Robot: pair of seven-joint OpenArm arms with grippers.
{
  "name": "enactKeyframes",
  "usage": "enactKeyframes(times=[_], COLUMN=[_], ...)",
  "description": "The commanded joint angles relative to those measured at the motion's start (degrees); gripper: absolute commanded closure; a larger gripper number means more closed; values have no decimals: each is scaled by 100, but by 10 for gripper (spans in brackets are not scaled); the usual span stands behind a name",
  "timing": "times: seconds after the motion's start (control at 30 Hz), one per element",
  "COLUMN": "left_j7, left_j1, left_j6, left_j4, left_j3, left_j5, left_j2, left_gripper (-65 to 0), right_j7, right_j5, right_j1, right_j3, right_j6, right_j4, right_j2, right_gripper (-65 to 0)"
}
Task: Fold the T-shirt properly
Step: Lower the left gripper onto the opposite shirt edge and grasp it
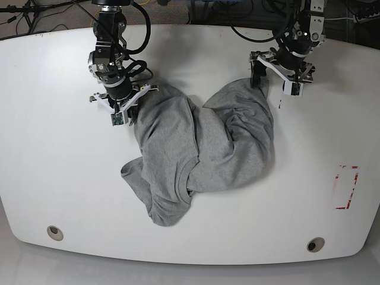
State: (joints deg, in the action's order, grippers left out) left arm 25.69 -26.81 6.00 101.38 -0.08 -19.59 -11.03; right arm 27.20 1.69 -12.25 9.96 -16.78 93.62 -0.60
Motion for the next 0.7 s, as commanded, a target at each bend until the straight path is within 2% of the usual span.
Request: enactKeyframes(times=[0.0, 0.2, 0.67], left_j7=[-33, -33, -33], left_j1=[21, 153, 188], left_j6=[20, 20, 20], left_j4=[-33, -165, -464], left_j3=[126, 504, 768], left_j5=[-58, -58, -76], left_j2=[-106, -124, -124], left_gripper=[-554, -553, -547], right_j7=[-122, -122, -114], right_j5=[-7, -7, -7], right_j1=[16, -54, -63], right_j3=[20, 20, 20], right_j6=[-15, -15, -15], right_j4=[189, 365, 453], right_j2=[-15, -15, -15], right_gripper=[0, 0, 0])
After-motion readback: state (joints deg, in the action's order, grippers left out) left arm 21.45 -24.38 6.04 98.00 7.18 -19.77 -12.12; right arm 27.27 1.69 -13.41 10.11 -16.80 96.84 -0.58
